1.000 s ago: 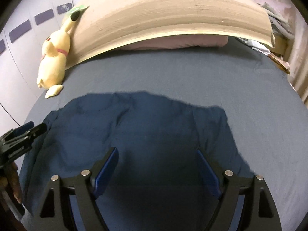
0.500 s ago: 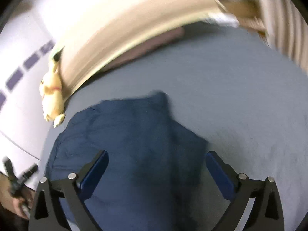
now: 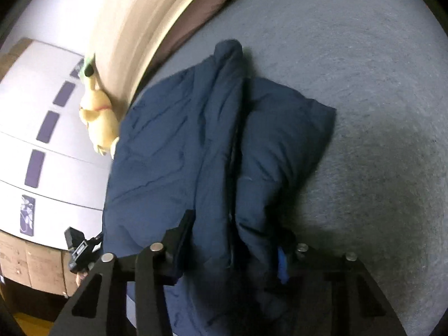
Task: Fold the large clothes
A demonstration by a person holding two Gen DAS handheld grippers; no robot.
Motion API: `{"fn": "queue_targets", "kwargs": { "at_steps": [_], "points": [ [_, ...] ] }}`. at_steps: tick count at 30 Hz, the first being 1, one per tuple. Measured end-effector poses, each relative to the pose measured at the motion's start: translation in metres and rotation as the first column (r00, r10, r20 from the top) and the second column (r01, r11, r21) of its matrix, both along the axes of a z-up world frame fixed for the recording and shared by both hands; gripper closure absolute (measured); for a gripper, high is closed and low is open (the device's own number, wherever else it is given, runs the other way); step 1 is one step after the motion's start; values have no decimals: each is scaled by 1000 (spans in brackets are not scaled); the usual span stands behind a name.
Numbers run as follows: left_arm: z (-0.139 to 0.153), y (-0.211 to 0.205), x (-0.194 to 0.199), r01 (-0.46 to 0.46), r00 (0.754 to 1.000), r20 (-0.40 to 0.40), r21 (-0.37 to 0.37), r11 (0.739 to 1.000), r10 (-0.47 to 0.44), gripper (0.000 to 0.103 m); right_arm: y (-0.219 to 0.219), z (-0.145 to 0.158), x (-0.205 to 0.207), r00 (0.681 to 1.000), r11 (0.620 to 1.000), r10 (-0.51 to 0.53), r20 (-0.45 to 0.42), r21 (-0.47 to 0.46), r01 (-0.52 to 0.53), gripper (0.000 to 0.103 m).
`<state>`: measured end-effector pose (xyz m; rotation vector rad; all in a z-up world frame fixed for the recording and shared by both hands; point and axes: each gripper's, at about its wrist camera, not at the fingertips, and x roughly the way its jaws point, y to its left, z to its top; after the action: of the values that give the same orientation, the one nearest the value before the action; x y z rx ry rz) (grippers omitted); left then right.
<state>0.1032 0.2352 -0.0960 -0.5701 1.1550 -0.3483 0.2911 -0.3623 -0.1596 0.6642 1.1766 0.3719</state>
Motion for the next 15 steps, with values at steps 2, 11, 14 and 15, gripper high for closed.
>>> {"fn": "queue_targets", "kwargs": {
  "at_steps": [2, 11, 14, 15],
  "points": [
    [10, -11, 2, 1, 1000, 16, 61, 998, -2, 80, 7, 11, 3, 1000, 999, 13, 7, -39, -13, 72],
    [113, -33, 11, -17, 981, 191, 194, 981, -21, 91, 50, 150, 14, 973, 969, 123, 196, -235, -75, 86],
    [159, -35, 7, -33, 963, 267, 203, 979, -23, 91, 62, 196, 10, 956, 960, 142, 256, -271, -70, 87],
    [173, -35, 4, -37, 956, 291, 208, 977, -26, 91, 66, 216, 7, 947, 957, 149, 286, -281, -65, 87]
  ]
}}
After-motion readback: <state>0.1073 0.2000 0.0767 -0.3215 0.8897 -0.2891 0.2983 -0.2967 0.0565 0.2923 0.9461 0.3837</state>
